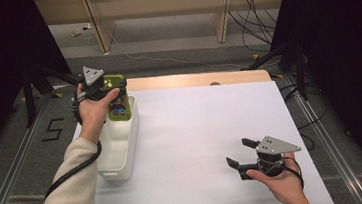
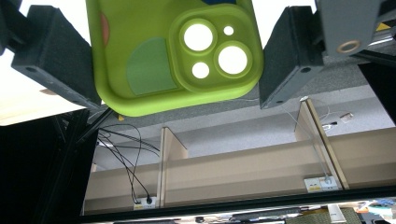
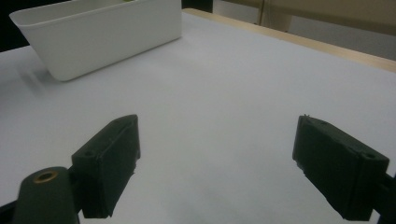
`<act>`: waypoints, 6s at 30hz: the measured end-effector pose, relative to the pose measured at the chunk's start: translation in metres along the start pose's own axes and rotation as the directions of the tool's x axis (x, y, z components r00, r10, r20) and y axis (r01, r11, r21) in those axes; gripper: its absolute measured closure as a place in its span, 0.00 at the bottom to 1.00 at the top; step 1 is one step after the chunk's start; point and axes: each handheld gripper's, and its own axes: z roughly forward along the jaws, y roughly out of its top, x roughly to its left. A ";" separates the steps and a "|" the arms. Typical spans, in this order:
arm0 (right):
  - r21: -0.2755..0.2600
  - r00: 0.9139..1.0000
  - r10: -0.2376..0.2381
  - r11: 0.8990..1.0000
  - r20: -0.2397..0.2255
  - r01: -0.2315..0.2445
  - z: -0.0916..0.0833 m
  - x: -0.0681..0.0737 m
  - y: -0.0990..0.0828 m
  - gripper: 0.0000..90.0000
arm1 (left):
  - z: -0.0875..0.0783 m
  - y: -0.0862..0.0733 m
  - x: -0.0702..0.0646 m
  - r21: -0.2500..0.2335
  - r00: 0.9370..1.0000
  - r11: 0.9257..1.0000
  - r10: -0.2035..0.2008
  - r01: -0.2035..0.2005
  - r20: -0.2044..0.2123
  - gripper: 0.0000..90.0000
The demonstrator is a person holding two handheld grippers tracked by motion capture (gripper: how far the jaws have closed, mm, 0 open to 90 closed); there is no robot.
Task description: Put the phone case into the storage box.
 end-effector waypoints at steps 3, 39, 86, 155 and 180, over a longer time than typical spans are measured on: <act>-0.001 1.000 -0.002 1.000 0.000 0.002 0.000 0.000 0.000 0.18 | 0.001 0.000 0.000 0.001 1.000 1.000 0.002 -0.002 -0.001 0.18; 0.002 1.000 -0.001 1.000 0.000 0.001 0.000 0.000 0.000 0.18 | 0.012 -0.006 0.004 0.016 1.000 1.000 -0.002 0.003 -0.016 0.18; 0.001 1.000 -0.002 1.000 -0.003 0.002 -0.001 0.000 0.000 0.18 | 0.030 -0.011 0.003 0.047 0.999 0.999 0.012 -0.011 -0.033 0.18; -0.003 1.000 0.002 1.000 -0.009 -0.002 -0.001 0.000 0.000 0.18 | 0.048 -0.015 0.006 0.077 0.999 0.997 0.022 -0.019 -0.038 0.18; 0.001 1.000 0.000 1.000 -0.011 0.000 -0.001 0.000 0.000 0.18 | 0.053 -0.020 0.007 0.094 0.999 0.995 0.021 -0.017 -0.038 0.18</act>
